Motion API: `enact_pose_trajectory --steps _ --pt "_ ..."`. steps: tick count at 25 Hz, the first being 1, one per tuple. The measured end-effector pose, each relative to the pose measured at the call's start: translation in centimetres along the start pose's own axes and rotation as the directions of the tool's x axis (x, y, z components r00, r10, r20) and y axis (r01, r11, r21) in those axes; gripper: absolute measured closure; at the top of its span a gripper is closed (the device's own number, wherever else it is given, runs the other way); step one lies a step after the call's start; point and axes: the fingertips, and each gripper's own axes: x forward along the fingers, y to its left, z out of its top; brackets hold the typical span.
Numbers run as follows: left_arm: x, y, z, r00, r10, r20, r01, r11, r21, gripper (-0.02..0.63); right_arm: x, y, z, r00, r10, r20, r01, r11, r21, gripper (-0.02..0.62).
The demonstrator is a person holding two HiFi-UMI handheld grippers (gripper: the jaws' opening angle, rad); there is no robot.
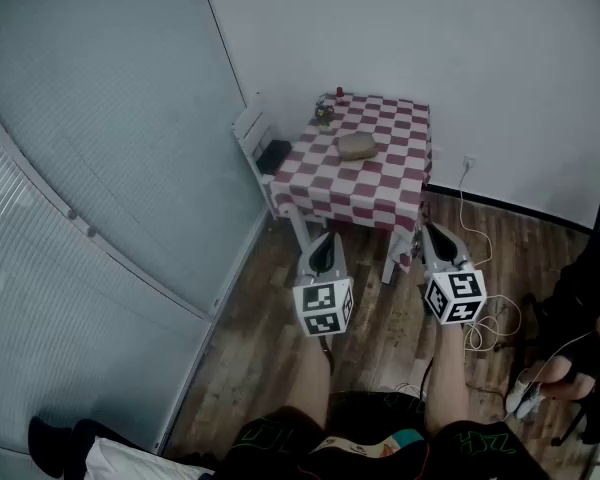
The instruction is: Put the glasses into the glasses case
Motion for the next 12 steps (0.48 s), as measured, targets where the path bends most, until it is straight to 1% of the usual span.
enact_pose_trajectory --steps 4,8,10,12 --pt "0.2 0.4 -0.3 1.000 -0.014 -0.011 0.014 1.000 0.010 0.598 0.5 0.2 0.1 1.000 -0.011 0.007 0.011 1.000 0.005 0.575" --pt "0.2 0.7 -0.1 1.000 -0.022 -0.006 0.022 1.000 0.000 0.598 0.6 0.6 0.6 1.000 -0.010 0.005 0.010 1.000 -0.004 0.575" --pt "0.3 1.0 0.0 1.000 -0.024 0.000 0.024 1.000 -0.014 0.598 0.8 0.6 0.9 1.000 -0.013 0.005 0.013 1.000 -0.011 0.575" --pt "0.2 1.4 0.1 1.000 -0.025 0.014 0.025 0.999 -0.047 0.598 0.9 0.7 0.9 1.000 -0.014 0.002 0.014 1.000 -0.015 0.575"
